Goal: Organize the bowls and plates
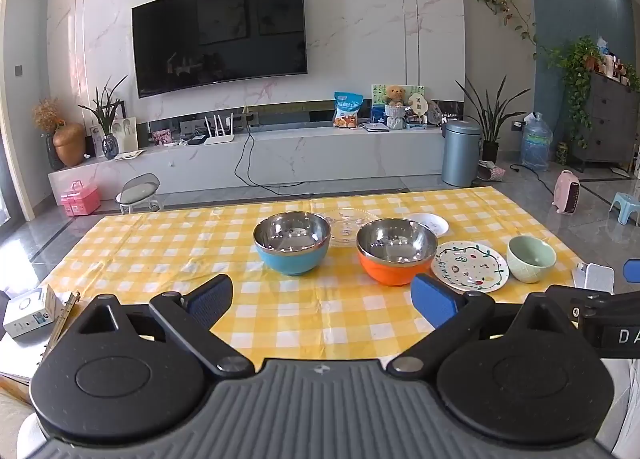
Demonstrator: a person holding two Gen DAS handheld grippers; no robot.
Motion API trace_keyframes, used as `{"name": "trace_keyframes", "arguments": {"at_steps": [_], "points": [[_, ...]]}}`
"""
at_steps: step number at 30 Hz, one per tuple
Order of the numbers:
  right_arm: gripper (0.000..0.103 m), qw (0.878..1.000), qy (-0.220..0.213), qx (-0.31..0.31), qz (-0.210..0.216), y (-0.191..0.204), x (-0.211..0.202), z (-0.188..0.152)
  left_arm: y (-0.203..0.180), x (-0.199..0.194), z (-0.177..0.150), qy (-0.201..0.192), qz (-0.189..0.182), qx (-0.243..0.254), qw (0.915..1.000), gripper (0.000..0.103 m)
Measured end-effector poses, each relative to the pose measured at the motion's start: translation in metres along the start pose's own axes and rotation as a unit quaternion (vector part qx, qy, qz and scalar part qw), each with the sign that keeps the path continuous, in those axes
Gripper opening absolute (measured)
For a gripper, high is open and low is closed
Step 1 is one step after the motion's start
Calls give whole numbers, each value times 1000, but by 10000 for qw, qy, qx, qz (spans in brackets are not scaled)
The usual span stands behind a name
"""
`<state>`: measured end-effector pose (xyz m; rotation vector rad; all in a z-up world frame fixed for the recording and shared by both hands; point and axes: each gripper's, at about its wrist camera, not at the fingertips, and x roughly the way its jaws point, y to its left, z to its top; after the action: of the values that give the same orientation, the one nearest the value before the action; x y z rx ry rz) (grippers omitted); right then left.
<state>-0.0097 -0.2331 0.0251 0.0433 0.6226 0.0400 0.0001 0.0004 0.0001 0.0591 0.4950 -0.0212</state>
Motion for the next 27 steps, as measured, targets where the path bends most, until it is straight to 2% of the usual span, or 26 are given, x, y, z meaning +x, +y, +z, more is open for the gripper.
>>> {"name": "trace_keyframes", "arguments": {"at_steps": [8,9,10,14,27], "points": [[101,10000,-12,32,-16,0,0,-1,8,4,2,135,-270,-168,9994,103],[101,10000,-12,39,-16,0,0,-1,5,7,-4,158,-72,-137,9998,103],[101,10000,-11,49,-16,-1,-1,-1,1,4,-4,141,-38,-126,9998,103],[101,10000,7,20,2,6,2,-12,1,2,-4,139,-11,-131,9998,103],[101,9999,103,21,53,4,8,-7,4,4,-6,184,-19,-160,9997,103]]}}
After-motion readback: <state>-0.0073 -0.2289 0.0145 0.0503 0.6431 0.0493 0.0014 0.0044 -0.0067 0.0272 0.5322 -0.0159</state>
